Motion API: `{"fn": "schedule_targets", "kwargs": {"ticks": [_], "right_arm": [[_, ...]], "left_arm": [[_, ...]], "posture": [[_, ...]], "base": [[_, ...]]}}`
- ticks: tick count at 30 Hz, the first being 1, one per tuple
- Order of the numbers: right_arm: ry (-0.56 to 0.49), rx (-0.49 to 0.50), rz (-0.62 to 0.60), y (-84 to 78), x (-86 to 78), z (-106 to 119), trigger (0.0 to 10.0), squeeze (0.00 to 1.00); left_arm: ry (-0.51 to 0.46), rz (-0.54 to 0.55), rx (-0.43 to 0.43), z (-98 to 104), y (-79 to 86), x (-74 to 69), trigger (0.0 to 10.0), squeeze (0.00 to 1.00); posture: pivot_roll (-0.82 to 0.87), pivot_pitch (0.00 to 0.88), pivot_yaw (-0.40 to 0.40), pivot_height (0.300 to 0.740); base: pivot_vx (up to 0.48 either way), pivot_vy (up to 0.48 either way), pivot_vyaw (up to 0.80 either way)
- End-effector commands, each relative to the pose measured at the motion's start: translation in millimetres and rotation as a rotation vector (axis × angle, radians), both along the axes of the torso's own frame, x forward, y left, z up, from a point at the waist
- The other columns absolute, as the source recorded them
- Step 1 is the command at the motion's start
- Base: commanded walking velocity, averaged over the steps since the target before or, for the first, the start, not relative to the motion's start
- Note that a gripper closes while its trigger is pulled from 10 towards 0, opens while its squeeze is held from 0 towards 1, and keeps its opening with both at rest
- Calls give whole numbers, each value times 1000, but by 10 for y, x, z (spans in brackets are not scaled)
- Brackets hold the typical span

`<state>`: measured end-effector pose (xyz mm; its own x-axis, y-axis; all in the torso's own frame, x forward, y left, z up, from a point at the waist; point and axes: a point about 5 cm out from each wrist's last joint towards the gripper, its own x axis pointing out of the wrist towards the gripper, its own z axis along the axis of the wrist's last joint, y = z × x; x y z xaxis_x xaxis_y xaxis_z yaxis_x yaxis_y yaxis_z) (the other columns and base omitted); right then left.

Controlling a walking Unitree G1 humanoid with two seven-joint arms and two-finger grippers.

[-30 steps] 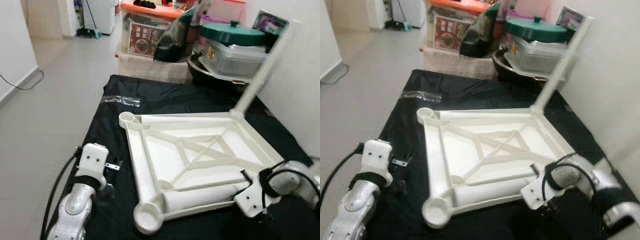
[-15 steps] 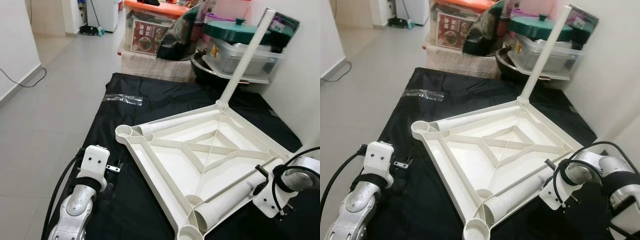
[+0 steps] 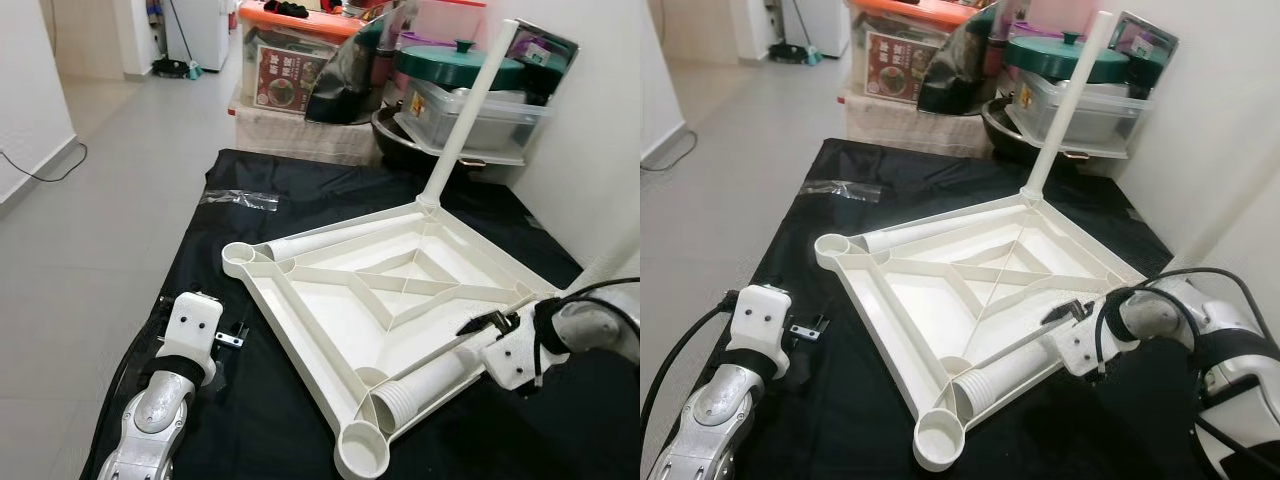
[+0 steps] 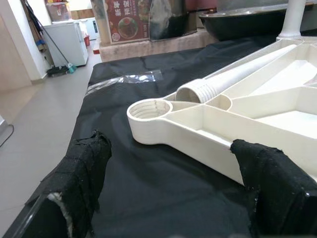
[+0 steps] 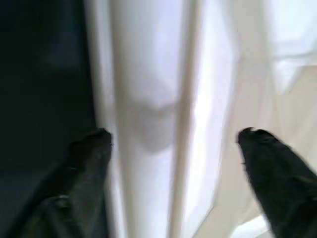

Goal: Building children table

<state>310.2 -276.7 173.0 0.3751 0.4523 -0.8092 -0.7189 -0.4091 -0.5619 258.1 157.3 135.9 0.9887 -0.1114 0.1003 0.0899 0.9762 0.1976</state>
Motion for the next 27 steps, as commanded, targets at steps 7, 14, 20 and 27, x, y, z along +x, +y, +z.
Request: {"fn": "schedule_targets", "kwargs": {"ticks": [7, 14, 20, 27], "right_arm": [[-14, 194, -139, 51, 183, 371, 10000, 1000], [-96, 700, -363, 492, 572, 621, 10000, 1000], [53, 1031, -687, 1115, 719, 236, 10000, 980], [335, 1120, -832, 1776, 578, -192, 10000, 357]], "left_arm": [[-2, -9, 1, -15, -16, 2, 10000, 0], [-9, 17, -7, -12, 9, -5, 10000, 0], [-9, 100, 20, -6, 180, -9, 10000, 0], [-4, 267, 40, 0, 401, 35, 10000, 0]], "posture": [[37, 0, -160, 740], [50, 0, -169, 740], [76, 0, -165, 740], [94, 0, -167, 740]], "base": [[0, 0, 0], [0, 0, 0], [0, 0, 0], [0, 0, 0]]}}
